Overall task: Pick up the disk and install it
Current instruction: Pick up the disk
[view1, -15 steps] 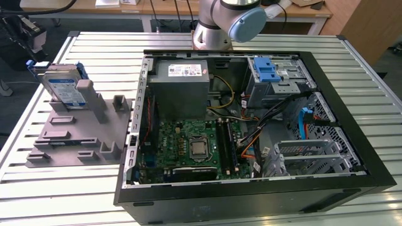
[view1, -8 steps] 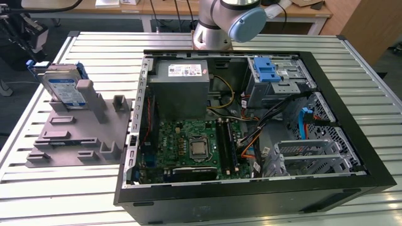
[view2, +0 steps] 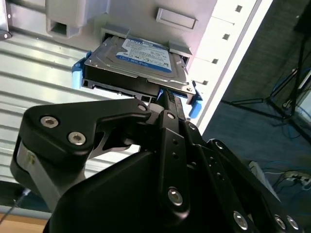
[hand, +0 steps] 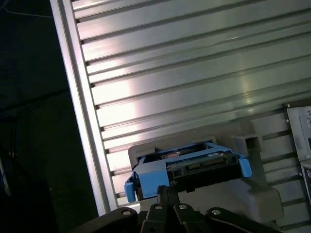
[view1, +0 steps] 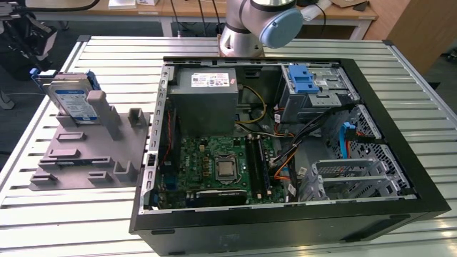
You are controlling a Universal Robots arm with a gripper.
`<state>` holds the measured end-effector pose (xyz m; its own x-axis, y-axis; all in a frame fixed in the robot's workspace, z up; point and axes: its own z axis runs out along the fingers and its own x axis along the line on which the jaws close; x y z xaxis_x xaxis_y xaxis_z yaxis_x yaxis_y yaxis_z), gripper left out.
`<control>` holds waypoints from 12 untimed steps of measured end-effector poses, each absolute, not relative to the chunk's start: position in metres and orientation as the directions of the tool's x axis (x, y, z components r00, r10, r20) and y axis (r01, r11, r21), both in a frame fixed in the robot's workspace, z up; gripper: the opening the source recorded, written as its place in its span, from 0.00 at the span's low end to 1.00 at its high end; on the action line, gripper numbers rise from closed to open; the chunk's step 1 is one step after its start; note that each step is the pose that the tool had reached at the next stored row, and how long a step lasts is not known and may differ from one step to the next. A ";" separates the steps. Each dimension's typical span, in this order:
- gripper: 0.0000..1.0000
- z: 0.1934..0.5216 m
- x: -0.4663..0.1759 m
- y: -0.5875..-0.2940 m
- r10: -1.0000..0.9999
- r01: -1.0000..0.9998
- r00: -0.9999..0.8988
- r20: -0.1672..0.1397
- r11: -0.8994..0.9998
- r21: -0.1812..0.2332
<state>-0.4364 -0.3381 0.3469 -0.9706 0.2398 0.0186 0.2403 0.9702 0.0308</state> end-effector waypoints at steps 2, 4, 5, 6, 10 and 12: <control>0.11 0.347 -0.436 -0.338 0.207 0.208 -0.978 0.018 0.978 0.029; 0.11 0.347 -0.437 -0.338 0.174 0.174 -0.985 0.018 0.984 0.027; 0.11 0.347 -0.437 -0.338 0.155 0.156 -0.988 0.018 0.987 0.026; 0.11 0.346 -0.437 -0.338 0.138 0.138 -0.990 0.018 0.990 0.026; 0.11 0.346 -0.437 -0.338 0.071 0.072 -0.997 0.018 0.997 0.025; 0.11 0.346 -0.437 -0.338 0.035 0.035 -0.999 0.018 0.999 0.025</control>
